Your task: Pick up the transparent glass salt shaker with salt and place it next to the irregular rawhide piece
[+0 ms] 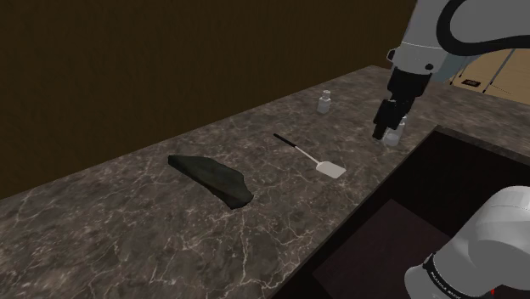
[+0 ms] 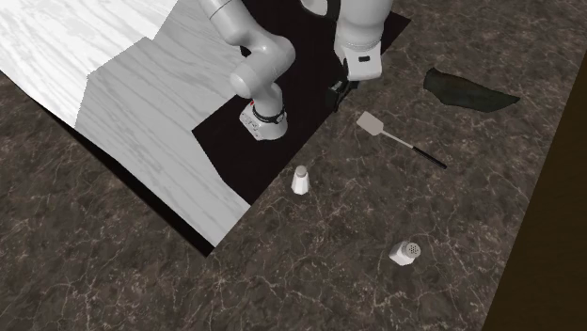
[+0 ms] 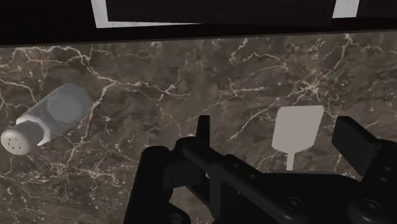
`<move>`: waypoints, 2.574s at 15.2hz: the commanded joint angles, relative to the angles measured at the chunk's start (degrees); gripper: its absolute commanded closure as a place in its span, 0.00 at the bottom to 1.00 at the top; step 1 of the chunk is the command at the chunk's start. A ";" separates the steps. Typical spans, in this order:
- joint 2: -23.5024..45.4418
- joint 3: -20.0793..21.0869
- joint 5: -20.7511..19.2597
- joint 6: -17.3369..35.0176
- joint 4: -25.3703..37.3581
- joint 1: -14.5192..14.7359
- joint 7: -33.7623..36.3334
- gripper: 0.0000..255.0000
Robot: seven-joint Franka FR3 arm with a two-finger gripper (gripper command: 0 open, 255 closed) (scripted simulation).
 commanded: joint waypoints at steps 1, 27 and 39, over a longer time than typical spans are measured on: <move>0.00 0.00 0.00 0.00 0.00 0.00 0.00 0.00; 6.41 -31.05 -9.58 24.36 -5.36 -3.78 -31.11 0.00; 6.40 -31.04 -9.57 24.36 -5.36 -3.78 -31.10 1.00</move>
